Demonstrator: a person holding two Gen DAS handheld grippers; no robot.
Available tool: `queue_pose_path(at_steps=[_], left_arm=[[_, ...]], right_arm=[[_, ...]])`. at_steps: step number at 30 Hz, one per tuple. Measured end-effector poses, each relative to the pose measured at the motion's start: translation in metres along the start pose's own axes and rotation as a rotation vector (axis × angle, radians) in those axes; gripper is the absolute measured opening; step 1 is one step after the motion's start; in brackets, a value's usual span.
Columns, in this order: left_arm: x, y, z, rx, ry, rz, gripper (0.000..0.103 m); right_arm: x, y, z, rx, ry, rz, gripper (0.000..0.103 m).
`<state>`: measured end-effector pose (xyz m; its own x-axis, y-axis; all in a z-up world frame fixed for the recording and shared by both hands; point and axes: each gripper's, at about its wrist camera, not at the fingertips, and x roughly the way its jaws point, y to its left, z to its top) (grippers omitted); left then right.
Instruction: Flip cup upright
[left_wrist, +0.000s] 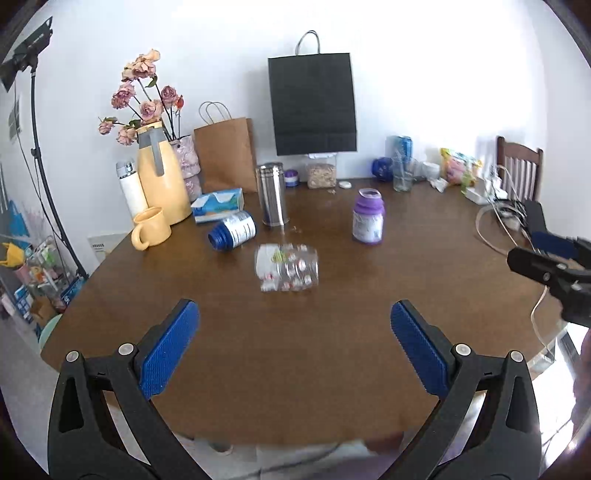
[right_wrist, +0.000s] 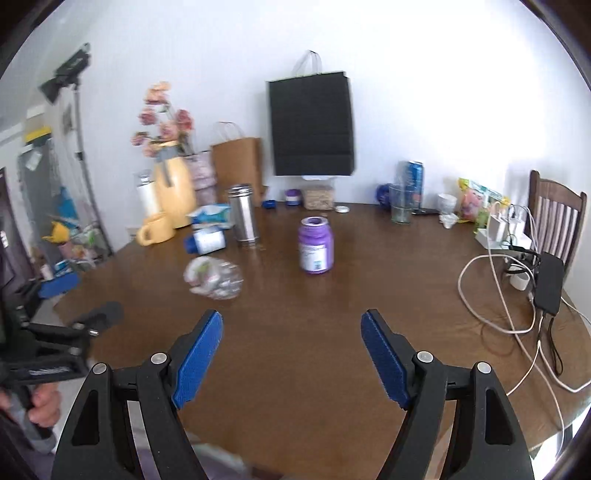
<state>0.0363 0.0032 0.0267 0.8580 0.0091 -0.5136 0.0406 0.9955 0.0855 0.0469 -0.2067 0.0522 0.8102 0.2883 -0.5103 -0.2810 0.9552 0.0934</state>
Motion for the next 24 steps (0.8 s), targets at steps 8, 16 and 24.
queue_pose_path(at_steps=[8, 16, 24], left_arm=[[-0.01, 0.007, -0.027, -0.075, 0.055, -0.006, 0.103], [-0.019, 0.003, -0.036, -0.034, 0.036, 0.028, 0.103], [-0.015, 0.003, -0.041, -0.037, 0.062, 0.009, 0.103]], right_arm=[[-0.007, 0.04, -0.038, 0.013, 0.062, -0.057, 0.081], [-0.008, 0.043, -0.04, 0.027, 0.057, -0.061, 0.081], [-0.002, 0.044, -0.042, 0.04, 0.084, -0.024, 0.081]])
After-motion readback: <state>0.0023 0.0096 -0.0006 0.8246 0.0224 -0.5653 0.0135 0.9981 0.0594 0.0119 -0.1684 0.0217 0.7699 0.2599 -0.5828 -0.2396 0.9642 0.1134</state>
